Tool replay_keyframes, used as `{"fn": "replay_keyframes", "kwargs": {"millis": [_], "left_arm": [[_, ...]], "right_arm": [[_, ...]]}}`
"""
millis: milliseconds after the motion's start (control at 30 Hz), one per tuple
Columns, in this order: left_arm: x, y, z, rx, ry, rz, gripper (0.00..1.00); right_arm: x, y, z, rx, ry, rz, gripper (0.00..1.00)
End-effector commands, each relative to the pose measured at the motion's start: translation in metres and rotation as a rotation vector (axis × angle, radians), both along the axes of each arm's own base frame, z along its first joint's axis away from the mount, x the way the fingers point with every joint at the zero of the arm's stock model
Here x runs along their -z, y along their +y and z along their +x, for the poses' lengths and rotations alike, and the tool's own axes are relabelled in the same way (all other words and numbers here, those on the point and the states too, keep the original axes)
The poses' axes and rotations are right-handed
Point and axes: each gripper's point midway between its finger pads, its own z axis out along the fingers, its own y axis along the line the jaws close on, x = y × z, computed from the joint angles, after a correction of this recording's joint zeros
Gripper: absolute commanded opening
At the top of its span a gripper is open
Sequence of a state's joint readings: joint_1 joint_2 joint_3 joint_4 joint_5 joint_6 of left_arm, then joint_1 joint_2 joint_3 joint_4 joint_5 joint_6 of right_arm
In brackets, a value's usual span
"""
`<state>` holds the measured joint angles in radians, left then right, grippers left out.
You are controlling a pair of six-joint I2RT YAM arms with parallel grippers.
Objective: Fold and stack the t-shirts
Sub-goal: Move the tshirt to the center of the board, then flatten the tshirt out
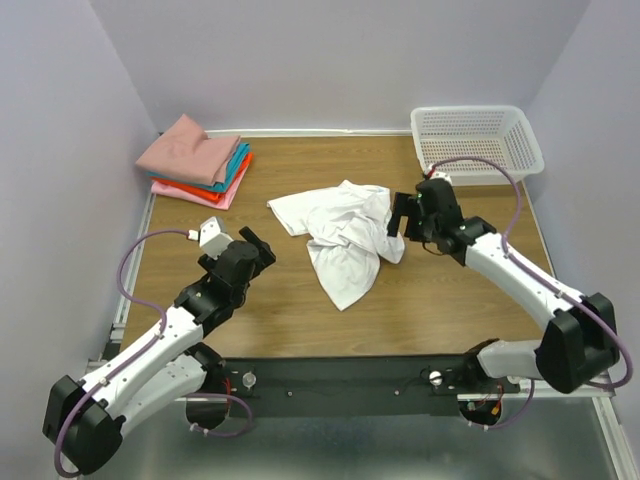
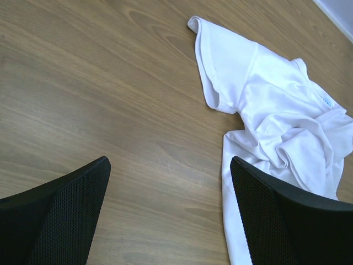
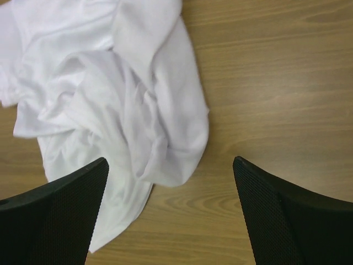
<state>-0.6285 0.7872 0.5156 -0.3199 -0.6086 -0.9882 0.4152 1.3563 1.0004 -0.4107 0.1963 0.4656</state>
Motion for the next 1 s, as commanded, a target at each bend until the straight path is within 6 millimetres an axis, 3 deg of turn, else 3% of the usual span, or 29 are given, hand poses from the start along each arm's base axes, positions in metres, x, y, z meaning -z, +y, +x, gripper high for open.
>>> {"fn": "replay_keyframes", "kwargs": {"millis": [0,100,133,200,333,533,667,700,733,767,900,967], "left_arm": [[-0.014,-0.006,0.011,-0.021,-0.045,-0.055,0.97],[-0.013,-0.006,0.011,-0.018,-0.044,-0.061,0.97],[-0.013,-0.006,0.012,-0.021,-0.045,-0.065,0.97],[-0.012,-0.006,0.010,-0.015,-0.041,-0.069,0.97],[-0.008,-0.002,0.006,-0.018,-0.020,-0.062,0.97],[-0.003,0.008,-0.002,-0.042,-0.003,-0.058,0.97],[-0.007,0.011,-0.004,-0.047,-0.019,-0.068,0.97],[-0.008,0.011,-0.004,-0.048,-0.022,-0.069,0.97],[-0.007,0.012,-0.004,-0.049,-0.017,-0.065,0.97],[-0.007,0.013,-0.004,-0.053,-0.020,-0.066,0.97],[-0.008,0.012,-0.004,-0.051,-0.014,-0.064,0.97],[-0.007,0.010,-0.002,-0.043,-0.009,-0.062,0.97]], "right_arm": [[0.021,0.053,-0.053,-0.168,0.049,0.006,1.00],[0.036,0.084,-0.079,-0.241,0.070,-0.030,1.00],[0.041,0.109,-0.100,-0.324,0.076,-0.044,1.00],[0.061,0.142,-0.126,-0.415,0.103,-0.104,1.00],[0.089,0.175,-0.144,-0.491,0.157,-0.171,0.98],[0.120,0.183,-0.143,-0.475,0.218,-0.218,0.85],[0.133,0.183,-0.147,-0.462,0.253,-0.225,0.67],[0.134,0.182,-0.149,-0.459,0.261,-0.222,0.55],[0.137,0.179,-0.152,-0.453,0.277,-0.222,0.49],[0.138,0.174,-0.155,-0.439,0.288,-0.219,0.33],[0.134,0.150,-0.162,-0.366,0.285,-0.221,0.01],[0.126,0.130,-0.155,-0.298,0.243,-0.268,0.01]]}}
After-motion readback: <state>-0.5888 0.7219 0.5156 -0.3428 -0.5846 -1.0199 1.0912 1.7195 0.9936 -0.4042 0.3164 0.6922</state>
